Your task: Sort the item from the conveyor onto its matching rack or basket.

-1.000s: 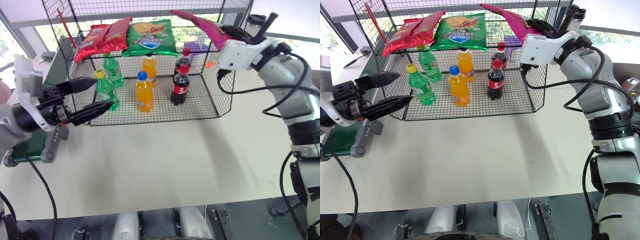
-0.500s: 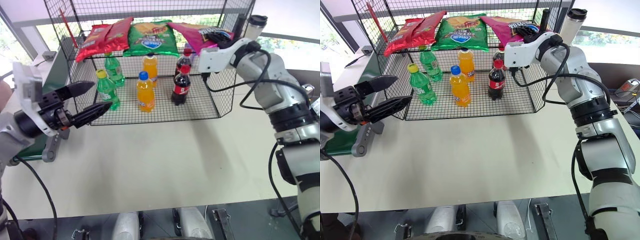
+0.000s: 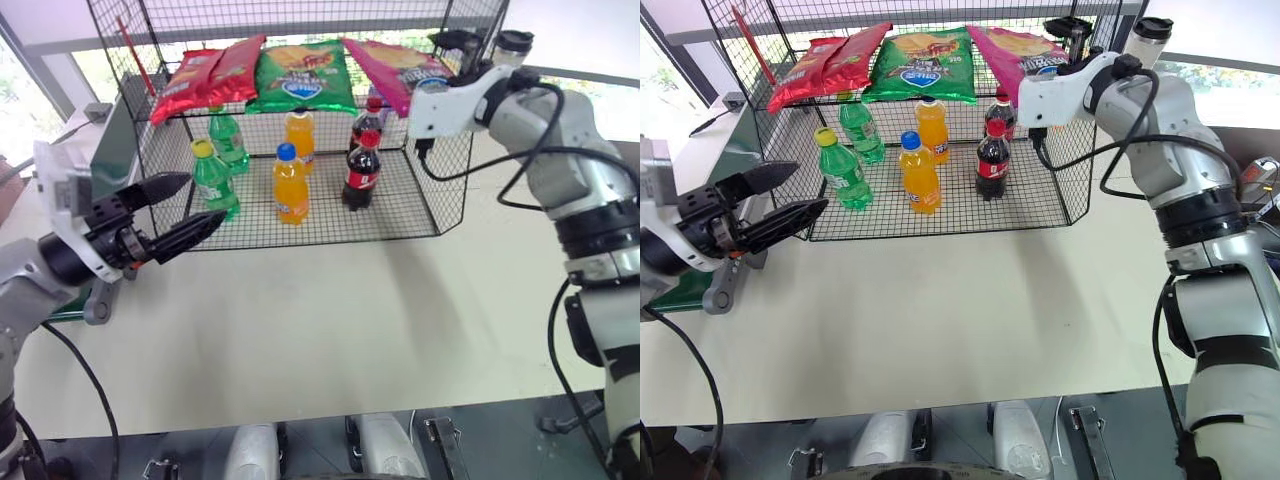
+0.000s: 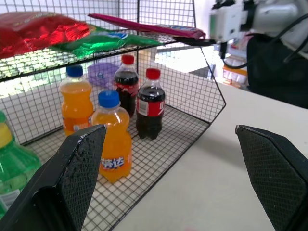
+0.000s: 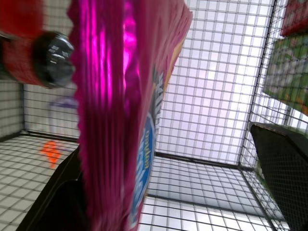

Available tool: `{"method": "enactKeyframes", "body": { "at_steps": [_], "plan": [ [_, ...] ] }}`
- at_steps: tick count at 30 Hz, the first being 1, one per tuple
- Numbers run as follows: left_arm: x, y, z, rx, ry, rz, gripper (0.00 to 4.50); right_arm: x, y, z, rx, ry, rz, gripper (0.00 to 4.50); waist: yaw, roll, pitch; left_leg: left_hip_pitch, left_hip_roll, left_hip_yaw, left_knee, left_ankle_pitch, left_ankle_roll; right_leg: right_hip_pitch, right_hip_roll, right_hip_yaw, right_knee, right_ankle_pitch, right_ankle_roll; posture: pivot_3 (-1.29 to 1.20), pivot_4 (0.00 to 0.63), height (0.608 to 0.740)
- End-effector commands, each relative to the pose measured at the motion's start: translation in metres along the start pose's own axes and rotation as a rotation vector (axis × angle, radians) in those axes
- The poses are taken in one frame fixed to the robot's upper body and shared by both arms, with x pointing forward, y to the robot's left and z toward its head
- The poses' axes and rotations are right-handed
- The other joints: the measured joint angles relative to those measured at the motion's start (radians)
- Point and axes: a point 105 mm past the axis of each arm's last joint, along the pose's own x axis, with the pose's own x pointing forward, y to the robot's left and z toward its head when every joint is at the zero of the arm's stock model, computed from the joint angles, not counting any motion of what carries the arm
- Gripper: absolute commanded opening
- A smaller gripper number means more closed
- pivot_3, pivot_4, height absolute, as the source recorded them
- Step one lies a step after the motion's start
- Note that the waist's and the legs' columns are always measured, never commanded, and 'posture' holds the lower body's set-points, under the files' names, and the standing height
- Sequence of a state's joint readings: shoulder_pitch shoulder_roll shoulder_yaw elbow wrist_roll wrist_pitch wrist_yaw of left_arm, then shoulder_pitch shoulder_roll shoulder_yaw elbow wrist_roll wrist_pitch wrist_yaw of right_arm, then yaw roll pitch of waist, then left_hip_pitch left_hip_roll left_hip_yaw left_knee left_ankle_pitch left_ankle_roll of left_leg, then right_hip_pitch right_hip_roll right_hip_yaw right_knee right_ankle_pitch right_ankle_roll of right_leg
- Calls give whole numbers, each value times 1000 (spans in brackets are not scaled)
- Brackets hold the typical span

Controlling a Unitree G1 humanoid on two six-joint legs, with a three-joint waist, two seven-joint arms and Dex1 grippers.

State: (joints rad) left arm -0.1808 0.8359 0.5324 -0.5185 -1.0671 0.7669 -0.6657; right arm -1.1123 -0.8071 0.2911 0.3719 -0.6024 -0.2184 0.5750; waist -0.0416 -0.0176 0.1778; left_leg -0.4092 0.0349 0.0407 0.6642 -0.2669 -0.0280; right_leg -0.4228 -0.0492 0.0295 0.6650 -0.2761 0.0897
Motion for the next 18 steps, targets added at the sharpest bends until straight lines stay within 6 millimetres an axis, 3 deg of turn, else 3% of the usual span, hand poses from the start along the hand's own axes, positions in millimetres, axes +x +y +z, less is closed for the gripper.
{"method": "enactKeyframes", "body": {
  "at_steps": [1,5,9,15,18],
  "plan": [
    [3,0,6,34,-31,1,4500,-13,-12,7,84,-89,26,4425,-1,0,0,1,0,0,0,0,0,1,0,0,0,0,0,0,150,740],
    [3,1,4,33,-28,4,4500,-21,-10,16,183,-166,75,4425,-2,0,0,1,0,0,0,0,0,1,0,0,0,0,0,0,150,740],
    [1,0,0,27,-10,9,4500,-44,-11,33,453,-318,131,4425,0,0,0,1,1,-1,0,0,0,1,0,0,0,0,0,0,150,740],
    [-2,0,-4,-13,1,39,4500,-92,-33,18,999,-434,106,4425,13,0,0,0,4,-1,0,0,0,1,-1,-2,0,0,0,0,150,740],
    [-3,-4,-19,-39,62,51,4500,-121,-20,17,1326,-507,189,4425,25,-1,0,1,4,-2,0,0,0,3,-1,-2,0,0,0,0,150,740]
  ]
}}
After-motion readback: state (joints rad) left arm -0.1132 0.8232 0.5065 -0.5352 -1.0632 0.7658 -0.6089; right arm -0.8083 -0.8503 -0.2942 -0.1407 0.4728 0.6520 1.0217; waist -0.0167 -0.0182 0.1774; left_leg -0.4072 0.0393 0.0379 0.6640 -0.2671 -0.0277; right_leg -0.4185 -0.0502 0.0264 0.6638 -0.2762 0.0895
